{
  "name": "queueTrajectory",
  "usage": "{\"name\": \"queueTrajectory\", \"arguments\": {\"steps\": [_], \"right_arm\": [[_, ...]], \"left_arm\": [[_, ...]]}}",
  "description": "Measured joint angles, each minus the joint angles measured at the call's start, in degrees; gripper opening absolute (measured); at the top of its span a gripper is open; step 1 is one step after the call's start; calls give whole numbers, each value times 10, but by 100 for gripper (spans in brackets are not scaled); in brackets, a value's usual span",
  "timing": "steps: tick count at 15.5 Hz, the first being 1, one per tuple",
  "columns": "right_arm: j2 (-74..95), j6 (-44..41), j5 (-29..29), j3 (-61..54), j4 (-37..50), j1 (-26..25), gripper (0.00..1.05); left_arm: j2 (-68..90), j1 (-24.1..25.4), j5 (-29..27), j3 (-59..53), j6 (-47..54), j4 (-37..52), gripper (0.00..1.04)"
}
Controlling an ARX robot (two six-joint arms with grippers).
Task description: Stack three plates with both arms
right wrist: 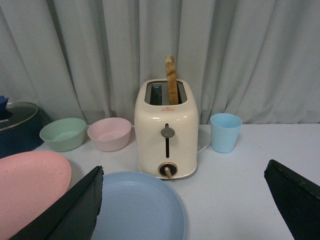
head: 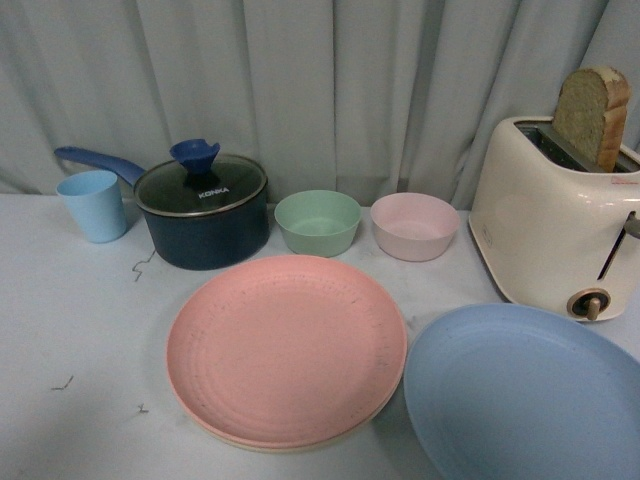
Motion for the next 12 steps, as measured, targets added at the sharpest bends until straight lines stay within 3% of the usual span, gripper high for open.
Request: {"name": "queueTrajectory", "arguments": {"steps": [2, 3, 4, 5, 6, 7, 8, 9, 12], "right_arm": [[0, 0, 0, 0, 0, 0, 98], [21, -20, -69, 0, 38, -27, 98], [120, -53, -174, 5, 144, -88, 98], [244, -60, -217, 9, 249, -112, 98], [355, -61, -211, 24, 342, -113, 98], [479, -58, -172, 61, 433, -118, 98], [587, -45, -128, 106, 468, -125, 98], [701, -18, -90, 155, 431, -125, 98], [940, 53, -50, 229, 353, -116, 98]], "left_arm": [[0, 0, 0, 0, 0, 0, 52], [0, 0, -1, 0, 0, 0, 65], [0, 0, 2, 0, 0, 0, 75], [0, 0, 0, 0, 0, 0, 88], [0, 0, 0, 0, 0, 0, 100], [0, 0, 0, 0, 0, 0, 98], [0, 0, 0, 0, 0, 0, 98], [0, 0, 0, 0, 0, 0, 98], [0, 0, 0, 0, 0, 0, 98]]}}
